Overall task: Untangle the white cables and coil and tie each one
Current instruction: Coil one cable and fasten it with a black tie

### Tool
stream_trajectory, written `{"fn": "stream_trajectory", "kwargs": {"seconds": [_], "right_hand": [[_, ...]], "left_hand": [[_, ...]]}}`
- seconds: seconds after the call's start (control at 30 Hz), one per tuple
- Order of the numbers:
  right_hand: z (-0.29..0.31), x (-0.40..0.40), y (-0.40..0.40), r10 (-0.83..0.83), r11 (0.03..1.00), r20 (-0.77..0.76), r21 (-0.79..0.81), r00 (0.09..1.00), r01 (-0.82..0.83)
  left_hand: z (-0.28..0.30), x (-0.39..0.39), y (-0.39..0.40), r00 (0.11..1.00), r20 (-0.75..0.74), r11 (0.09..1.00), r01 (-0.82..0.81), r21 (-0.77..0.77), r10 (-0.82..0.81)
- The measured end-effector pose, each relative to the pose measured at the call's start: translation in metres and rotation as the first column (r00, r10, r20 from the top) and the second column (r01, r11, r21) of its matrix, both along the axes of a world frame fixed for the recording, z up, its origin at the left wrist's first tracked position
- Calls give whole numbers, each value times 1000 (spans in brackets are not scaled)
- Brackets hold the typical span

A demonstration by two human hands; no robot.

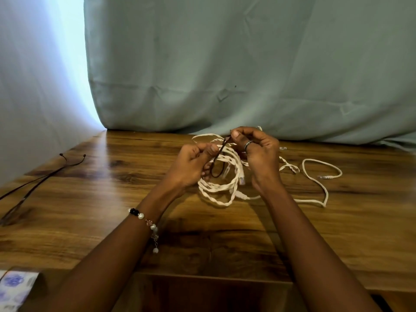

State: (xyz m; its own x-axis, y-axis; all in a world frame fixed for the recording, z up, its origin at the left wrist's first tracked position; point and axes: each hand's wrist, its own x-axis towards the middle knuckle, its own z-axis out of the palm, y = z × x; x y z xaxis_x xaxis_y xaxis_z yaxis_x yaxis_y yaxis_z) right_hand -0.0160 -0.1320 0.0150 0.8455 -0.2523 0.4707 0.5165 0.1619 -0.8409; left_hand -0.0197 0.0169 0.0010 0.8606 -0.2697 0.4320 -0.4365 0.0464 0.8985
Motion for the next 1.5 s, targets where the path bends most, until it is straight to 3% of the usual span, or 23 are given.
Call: {"fn": "stream_trajectory", "kwargs": {"seconds": [0.17, 0.4, 0.8, 0.97, 1.13, 1.5], "right_hand": [[7, -5, -3, 16, 988, 70, -152, 997, -5], [13, -10, -9, 73, 996, 125, -68, 990, -64], [15, -11, -13, -80, 980, 246, -159, 966, 121], [15, -9, -12, -47, 994, 208, -90, 977, 67], [14, -10, -8, 45, 986, 129, -168, 991, -23], [4, -9, -1, 74, 934, 48, -353, 996, -53]], "left_hand": [[-5, 1, -2, 1000, 2, 997, 27, 74, -27], [-4, 1, -3, 999, 7, 999, 34, 42, -34], [-6, 5, -3, 983, -66, 980, -166, 106, 173], [-9, 11, -2, 970, -49, 961, -227, 159, 237], [-11, 12, 3, 964, -204, 985, -165, 50, 172], [-9, 5, -4, 979, -162, 993, -120, 13, 120]]}}
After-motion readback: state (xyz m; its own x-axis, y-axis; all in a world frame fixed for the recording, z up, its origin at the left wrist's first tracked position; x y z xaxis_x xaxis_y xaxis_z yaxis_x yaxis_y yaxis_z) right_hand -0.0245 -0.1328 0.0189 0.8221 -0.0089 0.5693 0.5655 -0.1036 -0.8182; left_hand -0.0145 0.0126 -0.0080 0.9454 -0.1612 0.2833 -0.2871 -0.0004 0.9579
